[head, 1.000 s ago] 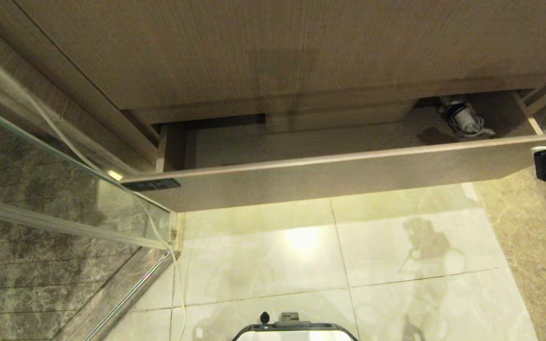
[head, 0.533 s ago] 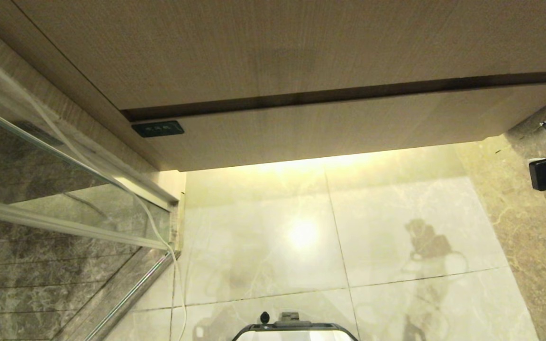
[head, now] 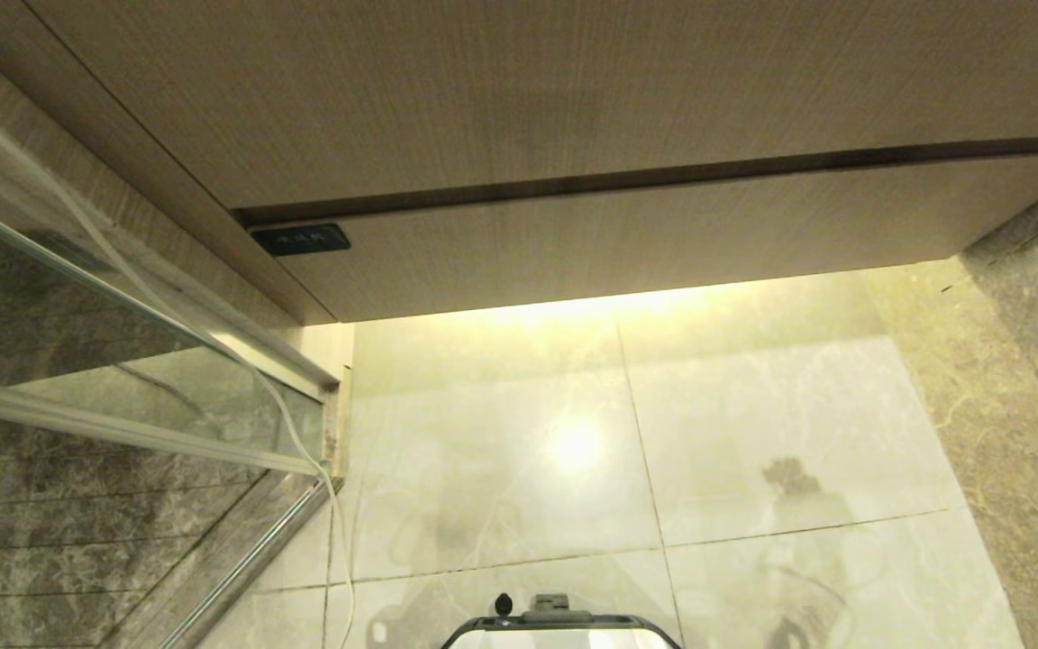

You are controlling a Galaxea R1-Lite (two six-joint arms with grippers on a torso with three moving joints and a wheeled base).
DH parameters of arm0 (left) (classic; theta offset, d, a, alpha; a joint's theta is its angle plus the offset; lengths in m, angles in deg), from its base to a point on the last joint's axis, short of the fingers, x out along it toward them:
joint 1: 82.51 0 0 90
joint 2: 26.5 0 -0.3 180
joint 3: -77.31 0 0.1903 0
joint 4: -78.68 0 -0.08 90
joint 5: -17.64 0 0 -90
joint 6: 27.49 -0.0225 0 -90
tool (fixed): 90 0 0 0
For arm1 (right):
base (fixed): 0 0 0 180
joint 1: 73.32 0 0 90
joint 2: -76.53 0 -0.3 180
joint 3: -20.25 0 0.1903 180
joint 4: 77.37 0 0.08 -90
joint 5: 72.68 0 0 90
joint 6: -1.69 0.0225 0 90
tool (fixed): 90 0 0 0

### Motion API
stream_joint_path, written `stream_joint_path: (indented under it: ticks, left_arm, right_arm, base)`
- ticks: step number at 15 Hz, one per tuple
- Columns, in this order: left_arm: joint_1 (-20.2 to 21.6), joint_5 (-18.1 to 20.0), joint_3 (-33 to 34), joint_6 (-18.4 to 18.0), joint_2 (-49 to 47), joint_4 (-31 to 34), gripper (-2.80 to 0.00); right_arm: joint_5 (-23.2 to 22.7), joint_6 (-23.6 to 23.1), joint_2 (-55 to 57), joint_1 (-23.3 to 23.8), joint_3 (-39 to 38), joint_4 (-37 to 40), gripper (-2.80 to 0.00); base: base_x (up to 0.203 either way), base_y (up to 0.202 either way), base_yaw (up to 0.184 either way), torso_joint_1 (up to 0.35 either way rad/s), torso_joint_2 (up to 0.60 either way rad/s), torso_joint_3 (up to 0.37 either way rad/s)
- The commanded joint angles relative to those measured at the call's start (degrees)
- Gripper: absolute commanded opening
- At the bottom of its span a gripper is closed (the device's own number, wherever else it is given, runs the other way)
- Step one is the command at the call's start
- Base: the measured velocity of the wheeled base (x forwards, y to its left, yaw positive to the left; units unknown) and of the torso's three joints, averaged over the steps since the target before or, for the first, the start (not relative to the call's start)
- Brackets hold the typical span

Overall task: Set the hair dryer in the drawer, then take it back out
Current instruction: Pull open the drawer

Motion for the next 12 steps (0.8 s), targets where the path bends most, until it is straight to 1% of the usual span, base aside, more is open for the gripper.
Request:
stream_joint_path:
  ticks: [1,3,5,6,8,9,11,12]
  left_arm:
    - [0.0,0.0,0.1,0.0,0.0,0.0,-2.8]
    - [0.0,0.0,0.1,0.0,0.0,0.0,-2.8]
    - [0.0,0.0,0.1,0.0,0.0,0.0,-2.8]
    - [0.0,0.0,0.1,0.0,0.0,0.0,-2.8]
    - [0.0,0.0,0.1,0.0,0.0,0.0,-2.8]
    - [0.0,0.0,0.1,0.0,0.0,0.0,-2.8]
    - [0.0,0.0,0.1,0.0,0.0,0.0,-2.8]
    - [0.0,0.0,0.1,0.0,0.0,0.0,-2.8]
  right_arm:
    - [0.0,0.2,-12.0,-1.2,-3.7,3.8,-2.8]
    - [0.2,2.6,-20.9,-3.3,-8.1,5.4,-2.8]
    - [1.1,5.9,-29.3,-7.1,-12.6,6.0,-2.8]
    - [1.6,7.5,-31.6,-8.9,-14.7,6.3,-2.8]
    - [2.5,9.5,-32.8,-10.5,-16.3,6.7,-2.8]
    - [3.2,10.9,-35.2,-12.2,-18.8,6.9,-2.8]
    - [4.3,13.2,-45.4,-16.2,-25.2,7.3,-2.8]
    - [4.9,14.2,-53.7,-18.3,-28.8,7.4,-2.8]
  base:
    - [0.0,0.0,0.0,0.0,0.0,0.0]
    - [0.0,0.0,0.0,0.0,0.0,0.0]
    - [0.0,0.0,0.0,0.0,0.0,0.0]
    - [0.0,0.0,0.0,0.0,0.0,0.0]
    - [0.0,0.0,0.0,0.0,0.0,0.0]
    - [0.0,0.0,0.0,0.0,0.0,0.0]
    - [0.0,0.0,0.0,0.0,0.0,0.0]
    - [0.0,0.0,0.0,0.0,0.0,0.0]
